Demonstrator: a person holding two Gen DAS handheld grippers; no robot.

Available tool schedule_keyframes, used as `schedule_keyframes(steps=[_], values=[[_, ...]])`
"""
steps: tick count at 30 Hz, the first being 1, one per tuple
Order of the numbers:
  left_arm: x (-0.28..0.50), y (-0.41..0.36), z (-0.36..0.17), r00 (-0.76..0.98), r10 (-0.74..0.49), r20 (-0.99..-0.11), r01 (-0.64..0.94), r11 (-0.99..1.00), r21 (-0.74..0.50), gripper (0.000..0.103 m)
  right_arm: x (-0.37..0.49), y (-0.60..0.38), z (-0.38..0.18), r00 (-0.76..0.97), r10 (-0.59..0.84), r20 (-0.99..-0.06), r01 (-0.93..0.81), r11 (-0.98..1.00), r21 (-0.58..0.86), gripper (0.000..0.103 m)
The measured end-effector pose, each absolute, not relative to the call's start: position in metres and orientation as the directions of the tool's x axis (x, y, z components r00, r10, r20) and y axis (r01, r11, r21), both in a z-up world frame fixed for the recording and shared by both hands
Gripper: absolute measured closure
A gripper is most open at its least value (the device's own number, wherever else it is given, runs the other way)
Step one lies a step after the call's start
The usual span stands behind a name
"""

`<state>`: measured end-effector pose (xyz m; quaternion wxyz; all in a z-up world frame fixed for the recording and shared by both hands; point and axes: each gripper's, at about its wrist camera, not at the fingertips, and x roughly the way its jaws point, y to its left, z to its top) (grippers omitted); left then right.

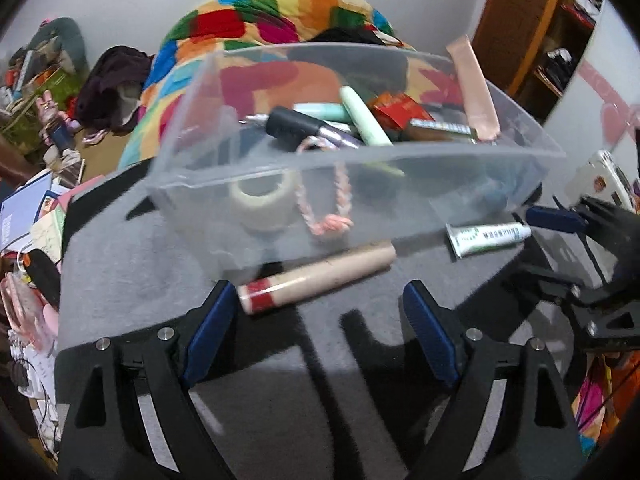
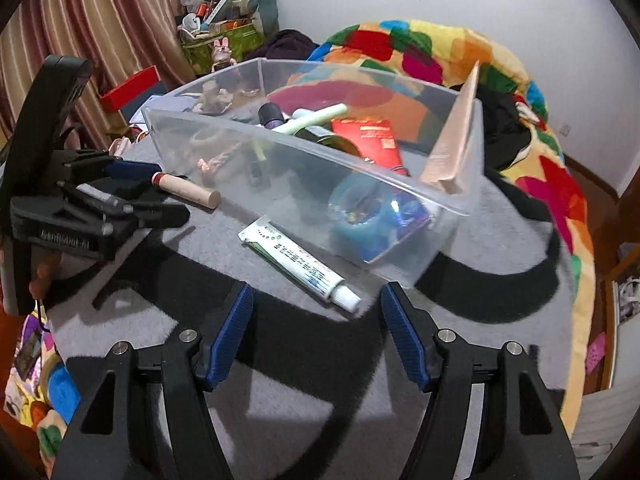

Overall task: Organize objects
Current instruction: 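Grasp the white toothpaste tube with the right gripper while the left grasps the beige red-banded tube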

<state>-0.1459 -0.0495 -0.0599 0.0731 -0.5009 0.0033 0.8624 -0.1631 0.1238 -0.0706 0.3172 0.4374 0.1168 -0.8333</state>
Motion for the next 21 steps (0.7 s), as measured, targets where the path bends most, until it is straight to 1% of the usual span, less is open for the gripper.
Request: schedule_keyframes(steps=[1, 2, 3, 4, 5, 6, 9, 11, 13, 18, 19, 20, 21], values=[[-0.144, -0.046, -0.06, -0.484, 0.134, -0.865, -0.146, -0.987, -0.071, 0.019, -0.164, 0.123, -0.072, -0.41, -0.428, -0.806, 0.633, -0.769, 0.087, 0.052], [-0.143, -0.044, -0.06, -0.479, 0.149, -0.865, -0.162, -0.984, -0.08, 0.024, -0.165, 0.122, -0.073, -0.401, -0.431, -0.808, 0.637, -0.766, 0.092, 0.06], [-0.141, -0.041, -0.06, -0.474, 0.165, -0.865, -0.179, -0.98, -0.088, 0.026, -0.164, 0.122, -0.073, -0.396, -0.435, -0.809, 0.639, -0.763, 0.097, 0.067], [-0.138, -0.039, -0.061, -0.469, 0.178, -0.865, -0.194, -0.976, -0.095, 0.029, -0.164, 0.122, -0.074, -0.391, -0.438, -0.809, 0.644, -0.759, 0.1, 0.071], [-0.136, -0.036, -0.06, -0.471, 0.18, -0.864, -0.204, -0.975, -0.092, 0.031, -0.163, 0.121, -0.074, -0.387, -0.441, -0.809, 0.649, -0.754, 0.1, 0.077], [-0.131, -0.032, -0.059, -0.472, 0.187, -0.862, -0.222, -0.971, -0.09, 0.033, -0.16, 0.121, -0.074, -0.387, -0.442, -0.809, 0.654, -0.751, 0.098, 0.08], [-0.118, -0.018, -0.057, -0.463, 0.218, -0.859, -0.272, -0.958, -0.096, 0.035, -0.154, 0.122, -0.073, -0.386, -0.447, -0.807, 0.668, -0.739, 0.089, 0.083], [-0.11, -0.009, -0.055, -0.455, 0.25, -0.855, -0.313, -0.944, -0.109, 0.038, -0.148, 0.123, -0.073, -0.374, -0.458, -0.806, 0.682, -0.725, 0.095, 0.083], [-0.099, -0.001, -0.052, -0.448, 0.273, -0.851, -0.343, -0.932, -0.119, 0.039, -0.143, 0.124, -0.071, -0.368, -0.464, -0.806, 0.694, -0.714, 0.094, 0.083], [-0.092, 0.001, -0.043, -0.482, 0.237, -0.843, -0.335, -0.94, -0.072, 0.039, -0.129, 0.127, -0.067, -0.37, -0.463, -0.806, 0.722, -0.689, 0.064, 0.083], [-0.094, -0.001, -0.041, -0.492, 0.222, -0.842, -0.322, -0.945, -0.061, 0.039, -0.128, 0.128, -0.066, -0.373, -0.462, -0.805, 0.723, -0.689, 0.06, 0.082], [-0.097, -0.003, -0.039, -0.496, 0.214, -0.842, -0.312, -0.948, -0.058, 0.039, -0.129, 0.129, -0.065, -0.376, -0.462, -0.803, 0.722, -0.689, 0.059, 0.079], [-0.102, -0.006, -0.038, -0.497, 0.208, -0.842, -0.3, -0.952, -0.057, 0.039, -0.13, 0.129, -0.063, -0.382, -0.46, -0.802, 0.72, -0.692, 0.055, 0.073]])
